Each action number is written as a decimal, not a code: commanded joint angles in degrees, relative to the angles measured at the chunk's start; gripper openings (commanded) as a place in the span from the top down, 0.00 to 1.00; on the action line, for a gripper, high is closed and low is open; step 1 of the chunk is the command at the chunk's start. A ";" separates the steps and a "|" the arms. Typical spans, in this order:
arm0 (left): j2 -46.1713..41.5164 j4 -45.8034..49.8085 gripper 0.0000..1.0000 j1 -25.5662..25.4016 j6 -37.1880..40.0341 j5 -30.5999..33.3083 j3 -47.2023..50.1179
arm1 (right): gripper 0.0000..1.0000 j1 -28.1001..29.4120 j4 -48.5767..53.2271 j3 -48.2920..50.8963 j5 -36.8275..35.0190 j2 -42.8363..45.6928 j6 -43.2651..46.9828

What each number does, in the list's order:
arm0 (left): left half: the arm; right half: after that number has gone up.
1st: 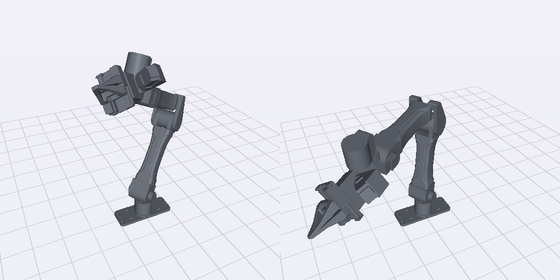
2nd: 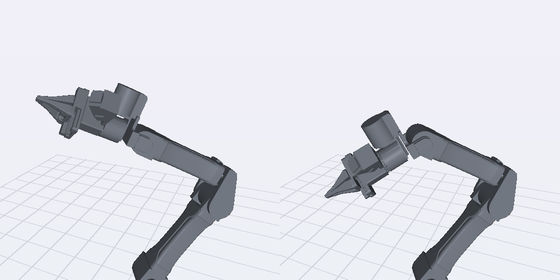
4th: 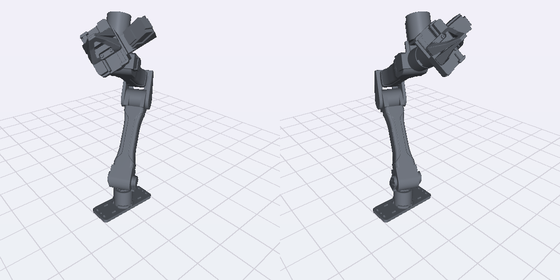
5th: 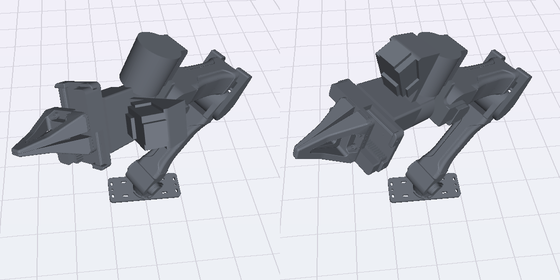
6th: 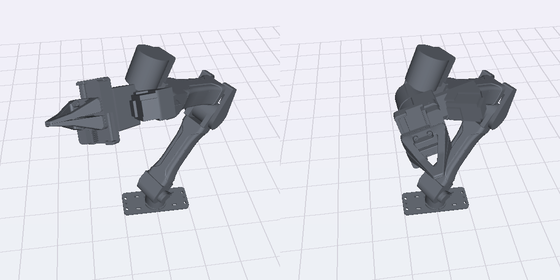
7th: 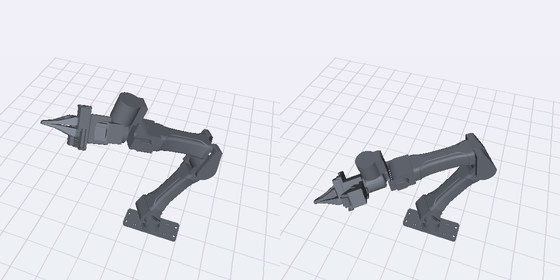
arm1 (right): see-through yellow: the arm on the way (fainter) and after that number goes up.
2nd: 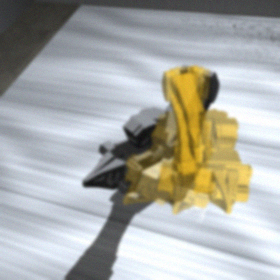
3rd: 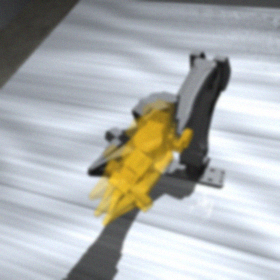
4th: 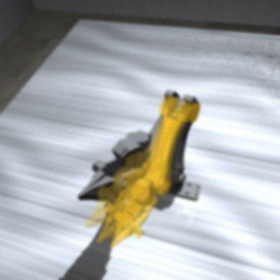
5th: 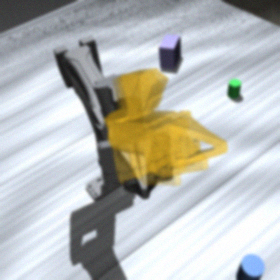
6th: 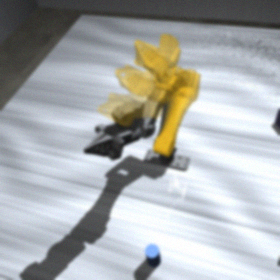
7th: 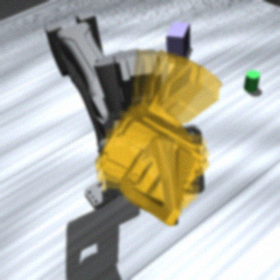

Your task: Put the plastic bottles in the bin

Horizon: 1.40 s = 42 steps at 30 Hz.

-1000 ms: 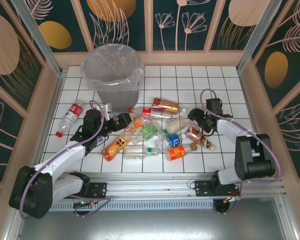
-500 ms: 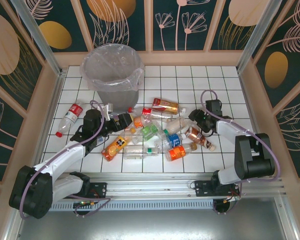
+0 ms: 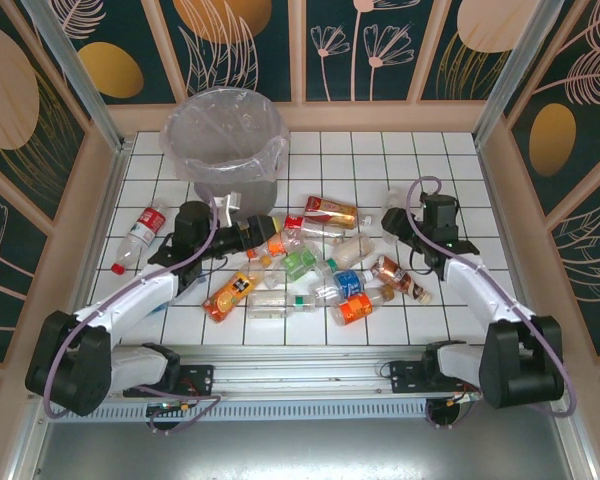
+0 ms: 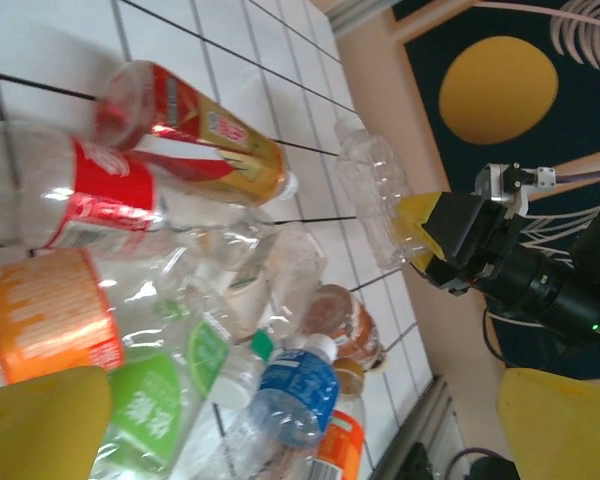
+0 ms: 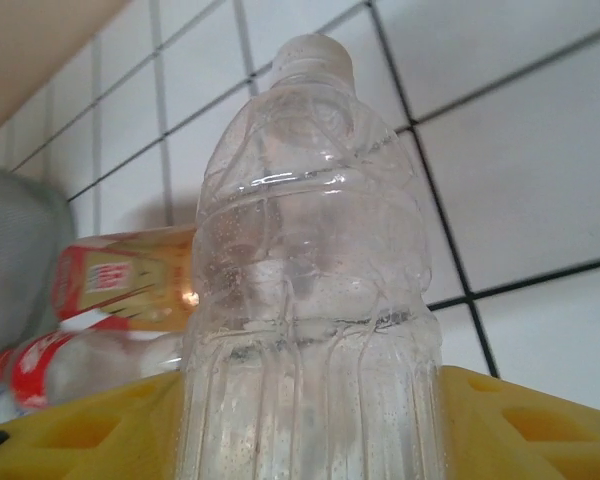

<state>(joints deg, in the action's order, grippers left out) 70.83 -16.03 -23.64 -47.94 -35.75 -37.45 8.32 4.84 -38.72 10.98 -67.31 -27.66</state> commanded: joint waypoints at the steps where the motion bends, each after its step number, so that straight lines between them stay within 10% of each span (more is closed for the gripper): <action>1: 1.75 -0.76 0.01 -1.49 -0.97 -3.40 -5.00 | 0.40 1.87 -1.22 -0.90 6.10 4.03 4.71; 8: 7.00 -1.33 0.02 -6.61 -3.88 -2.66 -10.40 | 0.42 4.68 -0.42 -1.88 10.93 8.26 3.13; 15: 13.46 -27.22 0.01 -8.87 -18.58 -5.90 -7.29 | 0.42 5.00 -1.90 -2.63 19.32 12.25 -0.95; 42: 21.81 -28.26 0.02 -15.11 -22.06 -5.35 -20.46 | 0.42 10.60 -13.27 -3.45 31.77 13.38 -10.05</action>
<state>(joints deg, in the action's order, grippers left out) 92.53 -44.60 -38.28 -69.73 -41.36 -56.27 17.91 -4.91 -40.75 40.71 -54.15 -37.04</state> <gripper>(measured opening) 0.985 0.586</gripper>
